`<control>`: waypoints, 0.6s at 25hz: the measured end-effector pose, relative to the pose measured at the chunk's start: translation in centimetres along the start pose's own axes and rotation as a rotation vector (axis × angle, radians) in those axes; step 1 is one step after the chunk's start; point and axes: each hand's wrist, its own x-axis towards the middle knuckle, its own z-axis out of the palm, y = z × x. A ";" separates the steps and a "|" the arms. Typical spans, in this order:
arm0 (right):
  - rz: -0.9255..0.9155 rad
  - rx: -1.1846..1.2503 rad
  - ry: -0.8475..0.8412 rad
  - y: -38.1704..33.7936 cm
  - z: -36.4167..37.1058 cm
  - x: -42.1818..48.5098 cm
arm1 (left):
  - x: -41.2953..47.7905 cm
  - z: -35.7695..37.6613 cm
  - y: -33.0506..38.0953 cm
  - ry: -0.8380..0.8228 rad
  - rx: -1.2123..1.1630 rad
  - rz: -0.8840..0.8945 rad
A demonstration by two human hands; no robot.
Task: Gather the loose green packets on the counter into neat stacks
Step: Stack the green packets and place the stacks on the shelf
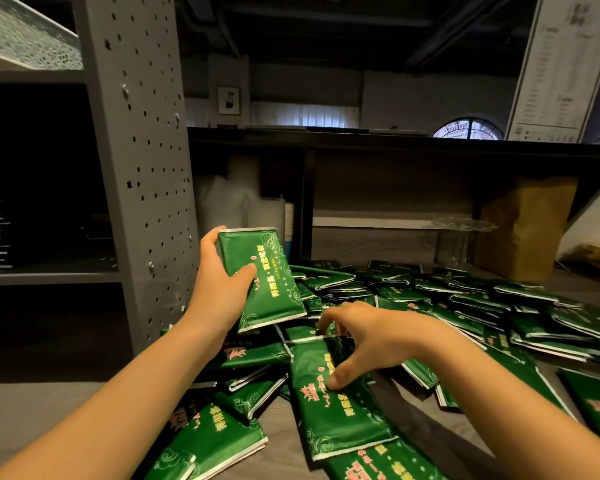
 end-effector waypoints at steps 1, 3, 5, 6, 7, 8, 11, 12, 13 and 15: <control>0.008 0.005 0.012 0.1 0.0 0.1 | -0.1 0.0 0.0 -0.007 0.006 0.003; 0.016 0.059 0.051 0.5 0.1 0.1 | -0.3 0.1 0.1 -0.026 0.023 0.004; 0.011 0.195 0.141 1.0 -0.1 0.1 | -0.4 0.1 0.3 -0.031 0.038 0.006; -0.002 0.292 0.209 1.4 -0.4 0.2 | -0.5 0.2 0.3 -0.031 0.040 0.007; -0.019 0.395 0.284 1.7 -0.6 0.3 | -0.5 0.2 0.4 -0.030 0.040 0.008; -0.039 0.509 0.360 2.0 -0.7 0.4 | -0.6 0.2 0.5 -0.030 0.040 0.009; -0.080 0.949 0.572 2.3 -1.1 0.4 | -0.9 0.4 0.8 -0.028 0.032 0.005; -0.091 1.083 0.633 2.2 -1.3 0.3 | -0.9 0.4 0.8 -0.029 0.029 0.002; -0.095 1.177 0.695 2.0 -1.4 0.3 | -1.0 0.5 0.8 -0.034 0.026 -0.002; -0.078 1.243 0.790 1.5 -1.4 0.4 | -1.3 0.9 0.8 -0.061 0.012 -0.021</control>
